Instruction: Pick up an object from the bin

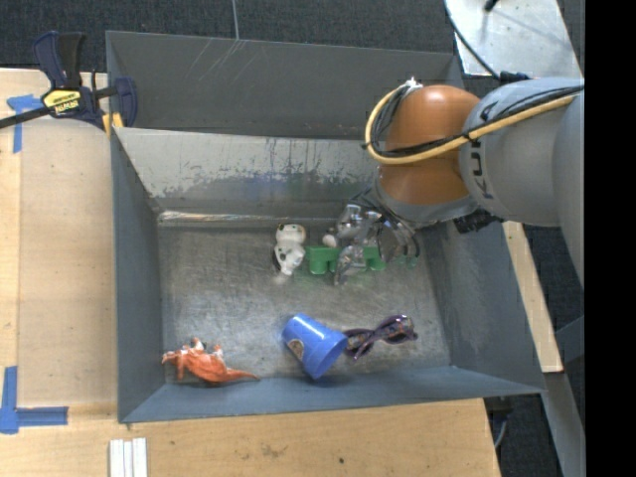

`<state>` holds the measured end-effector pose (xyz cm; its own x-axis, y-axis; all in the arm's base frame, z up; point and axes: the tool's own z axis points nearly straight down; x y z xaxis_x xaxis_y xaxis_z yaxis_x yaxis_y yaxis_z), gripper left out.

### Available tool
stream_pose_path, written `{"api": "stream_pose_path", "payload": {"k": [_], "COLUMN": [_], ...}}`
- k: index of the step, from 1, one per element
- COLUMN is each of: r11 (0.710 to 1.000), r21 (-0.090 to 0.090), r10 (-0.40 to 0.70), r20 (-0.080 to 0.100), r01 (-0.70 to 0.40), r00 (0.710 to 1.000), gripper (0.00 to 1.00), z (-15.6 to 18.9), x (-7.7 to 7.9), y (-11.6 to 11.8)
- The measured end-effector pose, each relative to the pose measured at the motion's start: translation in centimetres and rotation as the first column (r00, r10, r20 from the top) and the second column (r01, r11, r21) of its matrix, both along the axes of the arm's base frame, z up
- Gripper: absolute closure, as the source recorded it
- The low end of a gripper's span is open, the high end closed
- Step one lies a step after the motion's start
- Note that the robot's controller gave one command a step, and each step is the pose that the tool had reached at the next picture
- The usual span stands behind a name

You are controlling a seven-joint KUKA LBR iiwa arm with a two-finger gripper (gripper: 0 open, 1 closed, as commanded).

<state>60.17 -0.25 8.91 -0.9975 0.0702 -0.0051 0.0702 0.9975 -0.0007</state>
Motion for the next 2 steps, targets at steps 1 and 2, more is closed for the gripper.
{"api": "stream_pose_path", "payload": {"k": [1, 2], "r11": [1.000, 1.000], "r21": [0.000, 0.000], "r10": [0.000, 0.000], "r20": [0.001, -0.007], "r01": [0.000, 0.000], "r00": [1.000, 1.000], "gripper": [1.00, 1.00], "z": [0.65, 1.63], "x": [0.08, -0.12], "y": [-0.01, -0.01]}}
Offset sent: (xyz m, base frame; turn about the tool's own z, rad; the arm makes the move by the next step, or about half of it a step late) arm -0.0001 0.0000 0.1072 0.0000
